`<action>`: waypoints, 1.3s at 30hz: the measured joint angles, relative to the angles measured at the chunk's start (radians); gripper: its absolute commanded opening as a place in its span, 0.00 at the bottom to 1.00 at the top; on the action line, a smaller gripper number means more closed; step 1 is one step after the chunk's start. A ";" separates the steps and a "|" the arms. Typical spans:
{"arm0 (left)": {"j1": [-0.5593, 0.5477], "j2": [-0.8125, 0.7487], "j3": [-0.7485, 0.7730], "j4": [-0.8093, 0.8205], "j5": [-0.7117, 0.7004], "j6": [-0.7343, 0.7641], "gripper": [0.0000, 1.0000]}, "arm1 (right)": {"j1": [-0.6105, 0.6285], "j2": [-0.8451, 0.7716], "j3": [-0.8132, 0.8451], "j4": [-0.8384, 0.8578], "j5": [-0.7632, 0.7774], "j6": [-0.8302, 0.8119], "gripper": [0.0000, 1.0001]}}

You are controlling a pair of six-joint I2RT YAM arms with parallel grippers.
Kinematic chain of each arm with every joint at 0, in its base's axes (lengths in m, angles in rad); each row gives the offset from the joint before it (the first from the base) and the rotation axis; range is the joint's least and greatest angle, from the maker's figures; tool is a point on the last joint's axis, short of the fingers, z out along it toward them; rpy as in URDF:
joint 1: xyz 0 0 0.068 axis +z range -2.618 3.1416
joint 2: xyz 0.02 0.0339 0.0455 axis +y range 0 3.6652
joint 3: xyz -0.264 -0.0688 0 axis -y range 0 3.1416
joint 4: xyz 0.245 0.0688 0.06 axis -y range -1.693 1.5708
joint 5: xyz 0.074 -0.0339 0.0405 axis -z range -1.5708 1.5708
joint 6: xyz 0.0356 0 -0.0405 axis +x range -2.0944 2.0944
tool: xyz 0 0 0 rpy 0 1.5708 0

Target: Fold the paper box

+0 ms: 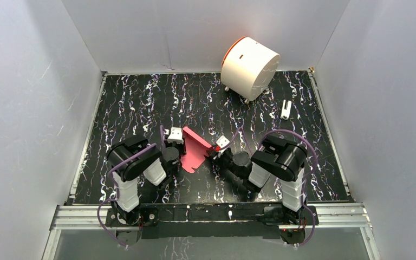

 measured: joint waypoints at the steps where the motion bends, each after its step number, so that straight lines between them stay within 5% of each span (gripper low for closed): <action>1: 0.000 -0.021 -0.027 -0.003 -0.003 -0.003 0.32 | 0.000 -0.008 -0.005 0.000 -0.003 -0.001 0.50; 9: -0.011 -0.353 -0.134 -0.092 -0.008 -0.083 0.38 | 0.001 -0.138 -0.056 -0.002 -0.016 -0.003 0.62; 19: -0.008 -0.863 -0.076 -0.742 0.129 -0.437 0.54 | 0.001 -0.443 -0.108 -0.188 -0.068 0.029 0.65; 26: 0.015 -0.866 -0.004 -0.974 0.325 -0.675 0.59 | -0.011 -0.594 -0.132 -0.393 -0.067 0.101 0.62; 39: 0.035 -0.645 0.051 -0.936 0.592 -0.909 0.58 | -0.015 -0.434 -0.159 -0.370 -0.052 0.183 0.55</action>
